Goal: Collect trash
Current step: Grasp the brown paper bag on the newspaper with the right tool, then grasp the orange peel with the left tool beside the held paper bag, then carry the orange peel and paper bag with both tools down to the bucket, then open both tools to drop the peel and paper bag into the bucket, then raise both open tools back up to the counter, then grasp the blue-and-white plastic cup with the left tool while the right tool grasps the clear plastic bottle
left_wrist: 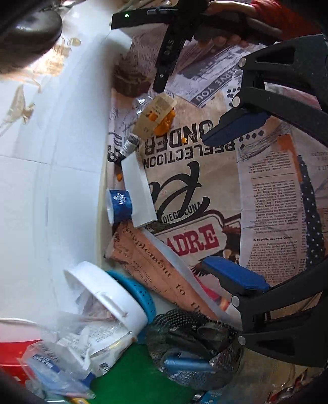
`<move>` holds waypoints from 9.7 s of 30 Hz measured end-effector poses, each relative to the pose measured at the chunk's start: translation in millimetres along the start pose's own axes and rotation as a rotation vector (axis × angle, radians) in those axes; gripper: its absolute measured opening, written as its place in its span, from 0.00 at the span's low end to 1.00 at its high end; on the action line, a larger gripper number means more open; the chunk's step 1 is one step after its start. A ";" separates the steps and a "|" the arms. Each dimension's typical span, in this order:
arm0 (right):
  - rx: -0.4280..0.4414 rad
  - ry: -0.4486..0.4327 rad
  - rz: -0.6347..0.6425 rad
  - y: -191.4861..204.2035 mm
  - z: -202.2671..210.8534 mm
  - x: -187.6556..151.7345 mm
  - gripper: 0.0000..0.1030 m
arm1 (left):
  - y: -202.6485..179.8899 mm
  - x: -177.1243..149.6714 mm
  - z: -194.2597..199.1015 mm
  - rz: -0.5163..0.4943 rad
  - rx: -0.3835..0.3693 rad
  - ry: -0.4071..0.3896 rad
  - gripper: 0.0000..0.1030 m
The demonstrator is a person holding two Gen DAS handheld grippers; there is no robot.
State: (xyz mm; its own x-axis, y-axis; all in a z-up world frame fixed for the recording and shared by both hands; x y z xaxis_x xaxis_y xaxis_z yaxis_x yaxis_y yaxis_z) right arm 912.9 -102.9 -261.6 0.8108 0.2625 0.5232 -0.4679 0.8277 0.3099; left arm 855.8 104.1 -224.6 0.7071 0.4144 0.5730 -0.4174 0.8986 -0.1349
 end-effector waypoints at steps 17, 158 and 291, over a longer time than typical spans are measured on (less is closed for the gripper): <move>0.044 -0.014 0.093 23.1 -38.4 13.9 0.43 | 9.0 -4.6 -35.7 0.053 0.029 0.073 0.86; 0.073 0.304 -0.007 135.3 -124.7 -560.0 0.20 | 206.5 -568.5 -130.4 0.052 0.044 0.363 0.24; -0.063 -0.068 -0.129 -37.7 -65.0 40.7 0.67 | -6.9 129.8 -199.4 0.138 -0.016 0.005 0.83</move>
State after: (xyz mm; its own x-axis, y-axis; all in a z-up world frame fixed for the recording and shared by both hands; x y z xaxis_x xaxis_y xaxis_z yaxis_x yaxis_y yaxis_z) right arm 986.4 -91.2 -303.6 0.8362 0.1197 0.5353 -0.3366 0.8824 0.3286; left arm 1064.3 180.4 -310.5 0.6465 0.5354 0.5436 -0.5022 0.8349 -0.2250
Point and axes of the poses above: each gripper's, at about its wrist camera, not at the fingertips, and z roughly against the way its jaws point, y to its left, x to its top, the point moved 2 cm from there along -z, roughly the way its jaws point, and after that the axes turned 7 degrees about z, right-handed, at the moved point
